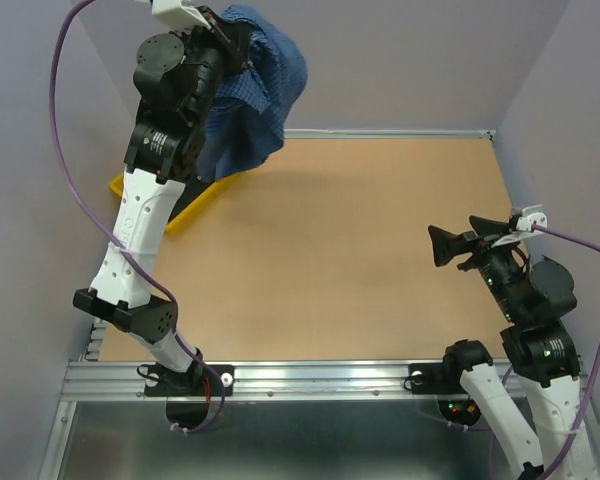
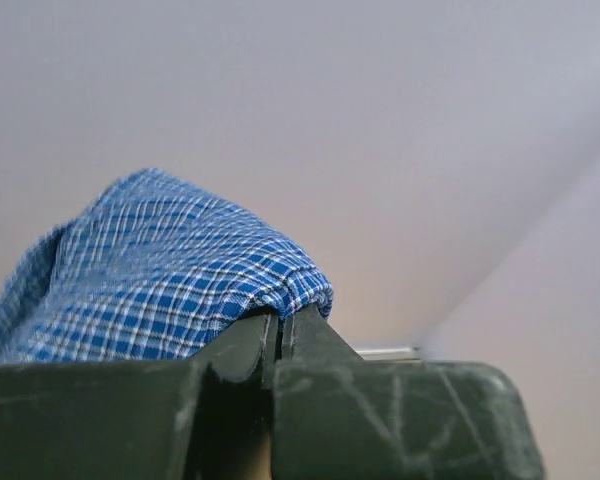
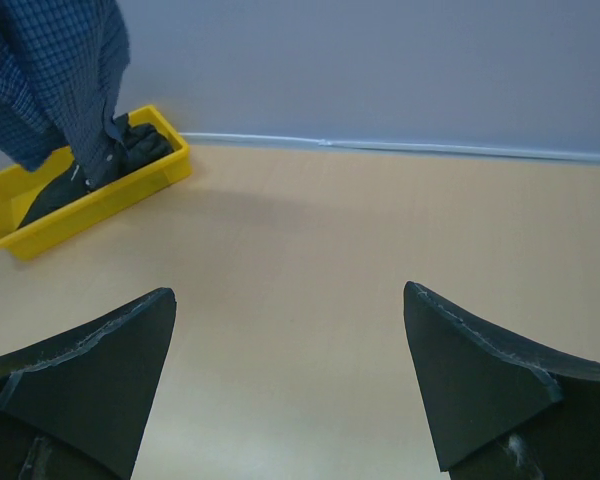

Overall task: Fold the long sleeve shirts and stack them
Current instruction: Move the shirt to the center of the board

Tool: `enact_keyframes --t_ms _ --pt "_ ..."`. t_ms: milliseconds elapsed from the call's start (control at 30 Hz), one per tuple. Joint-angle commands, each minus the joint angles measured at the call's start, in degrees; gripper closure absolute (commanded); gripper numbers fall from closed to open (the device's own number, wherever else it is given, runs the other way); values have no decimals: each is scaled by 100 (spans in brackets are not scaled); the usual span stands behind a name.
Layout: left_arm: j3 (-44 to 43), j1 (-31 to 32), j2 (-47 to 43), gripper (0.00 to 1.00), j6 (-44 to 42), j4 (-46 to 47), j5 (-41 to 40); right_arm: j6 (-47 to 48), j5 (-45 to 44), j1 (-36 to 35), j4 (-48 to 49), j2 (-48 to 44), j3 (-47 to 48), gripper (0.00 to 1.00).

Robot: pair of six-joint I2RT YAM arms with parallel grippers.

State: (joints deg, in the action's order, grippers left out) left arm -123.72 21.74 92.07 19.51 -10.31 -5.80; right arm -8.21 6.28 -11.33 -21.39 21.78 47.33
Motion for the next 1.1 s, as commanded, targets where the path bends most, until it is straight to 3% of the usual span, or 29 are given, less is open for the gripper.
enact_keyframes --t_ms 0,200,400,600,667,700,800,833,900,933,1067 --pt "-564 488 -58 100 -114 608 1098 170 -101 -9 267 72 399 0" --pt "-1215 1078 214 100 185 845 1942 267 -189 -9 249 2 505 0" --pt "-743 1377 -83 100 194 995 2452 206 -189 -9 258 -130 453 0" --pt "2111 1377 -1137 98 44 1250 1768 118 74 -9 240 -86 330 0" --pt "3587 1377 -1638 91 123 1250 1311 48 267 -9 223 -25 268 0" --pt "4592 1377 -1831 83 167 1242 1136 39 460 -9 214 1 259 0" --pt "5961 1377 -2605 70 465 1093 625 -32 786 -9 196 256 215 0" --pt "6696 1377 -2798 56 536 1040 424 -67 943 -9 179 344 189 0" --pt "7228 1377 -3396 45 729 549 116 -216 1093 -9 170 651 136 0" --pt "7579 1377 -3789 32 869 373 -147 -347 1155 -9 161 930 110 0" --pt "7881 1342 -4634 16 1213 -506 -1069 -742 1445 -9 65 1783 118 0"
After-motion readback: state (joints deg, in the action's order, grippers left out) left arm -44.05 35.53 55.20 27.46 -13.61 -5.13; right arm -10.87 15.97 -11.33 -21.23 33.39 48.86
